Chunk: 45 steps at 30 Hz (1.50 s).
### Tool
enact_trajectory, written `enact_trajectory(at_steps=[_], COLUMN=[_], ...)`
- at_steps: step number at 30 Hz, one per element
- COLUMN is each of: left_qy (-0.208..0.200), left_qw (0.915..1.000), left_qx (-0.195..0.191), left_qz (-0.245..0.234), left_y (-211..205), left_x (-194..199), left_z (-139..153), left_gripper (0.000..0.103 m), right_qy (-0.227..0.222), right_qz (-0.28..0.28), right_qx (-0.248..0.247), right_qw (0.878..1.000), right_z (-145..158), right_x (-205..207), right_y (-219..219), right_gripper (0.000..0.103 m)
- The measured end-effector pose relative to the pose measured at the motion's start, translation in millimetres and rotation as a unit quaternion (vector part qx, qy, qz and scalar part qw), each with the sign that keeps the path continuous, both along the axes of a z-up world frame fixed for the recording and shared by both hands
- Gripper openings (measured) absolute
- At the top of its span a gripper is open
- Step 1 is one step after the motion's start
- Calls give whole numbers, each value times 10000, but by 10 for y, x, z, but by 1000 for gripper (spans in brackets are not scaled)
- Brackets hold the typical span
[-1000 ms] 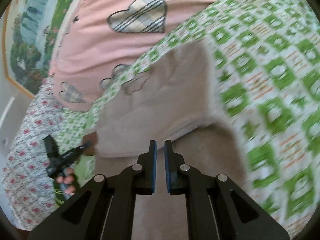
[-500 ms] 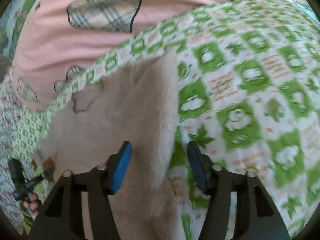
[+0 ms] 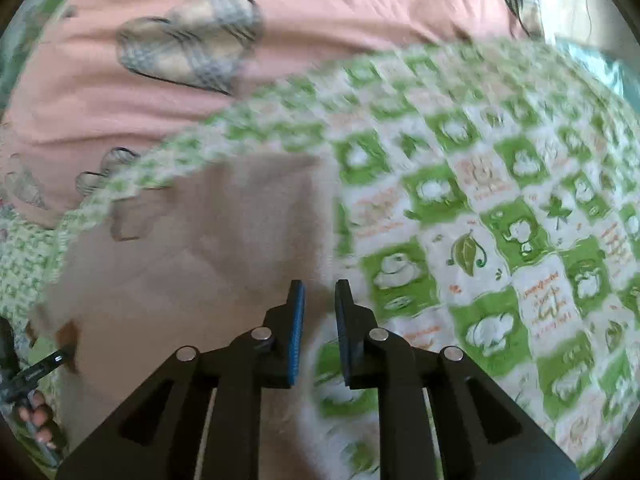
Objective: Fold small clothes
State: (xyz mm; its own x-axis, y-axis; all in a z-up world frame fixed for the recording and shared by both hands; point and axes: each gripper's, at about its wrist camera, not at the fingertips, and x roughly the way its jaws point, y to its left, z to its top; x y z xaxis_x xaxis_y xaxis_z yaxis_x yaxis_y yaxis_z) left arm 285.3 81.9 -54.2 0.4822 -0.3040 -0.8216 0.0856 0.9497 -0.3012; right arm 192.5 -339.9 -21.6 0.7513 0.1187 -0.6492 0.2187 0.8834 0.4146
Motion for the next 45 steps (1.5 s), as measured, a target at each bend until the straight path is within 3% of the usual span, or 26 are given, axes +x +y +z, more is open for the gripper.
enact_trajectory(at_steps=[3, 5, 7, 10, 13, 15, 16, 17, 18, 20, 23, 30, 32, 34, 36, 38, 40, 45], left_qy=[28, 10, -15, -7, 0, -2, 8, -2, -54, -99, -163, -372, -473, -594, -582, -586, -895, -1445], left_qw=[10000, 9999, 9996, 9978, 9909, 9820, 9787, 9734, 9649, 9522, 9260, 8472, 8390, 8392, 8507, 8603, 8771, 9152], left_qx=[-10, -1, -52, -167, -461, -634, -702, -816, -1015, -1287, -1789, -3019, -2988, -2821, -2634, -2434, -2030, -1515], left_qz=[61, 123, 262, 635, 1261, 1777, 1930, 2143, 2424, 2767, 3321, 4356, 4524, 4610, 4511, 4440, 4260, 3443], left_y=[25, 82, 236, 566, 1051, 1441, 1563, 1741, 1979, 2303, 2817, 3709, 3811, 3893, 3920, 3856, 3699, 3084], left_x=[-54, -131, -230, -322, -386, -408, -405, -403, -404, -400, -397, -316, -236, -131, 15, 62, 42, 6], left_z=[-17, 8, 34, 57, 69, 92, 105, 115, 132, 134, 92, -216, -203, -171, -149, -84, 137, 714], left_gripper=[12, 13, 15, 19, 35, 59, 65, 76, 79, 79, 79, 79, 79, 69, 14, 9, 8, 7], right_qy=[154, 509, 359, 268, 47, -26, -38, -29, -26, -3, 88, 264, 261, 262, 271, 261, 253, 252], right_qz=[574, 358, 228, 182, 421, 590, 701, 784, 841, 965, 1070, 1216, 1244, 1275, 1310, 1340, 1337, 1271], right_qx=[154, 7, 424, 426, 465, 475, 501, 522, 537, 579, 583, 529, 515, 534, 515, 500, 507, 584], right_qw=[9981, 9981, 9982, 9986, 9980, 9971, 9963, 9955, 9950, 9937, 9925, 9908, 9906, 9900, 9897, 9894, 9894, 9898], right_z=[-126, -318, -338, -197, -74, -12, 8, 20, 18, -6, -59, -103, -92, -89, -83, -75, -69, -93], right_x=[17, 28, -71, -195, -380, -477, -490, -460, -482, -533, -572, -561, -544, -528, -521, -536, -553, -612], right_y=[243, 215, 101, 133, 257, 371, 453, 555, 611, 710, 821, 974, 1006, 1045, 1083, 1108, 1111, 1069], right_gripper=[18, 17, 17, 20, 37, 41, 41, 41, 41, 42, 43, 43, 43, 43, 43, 43, 43, 43])
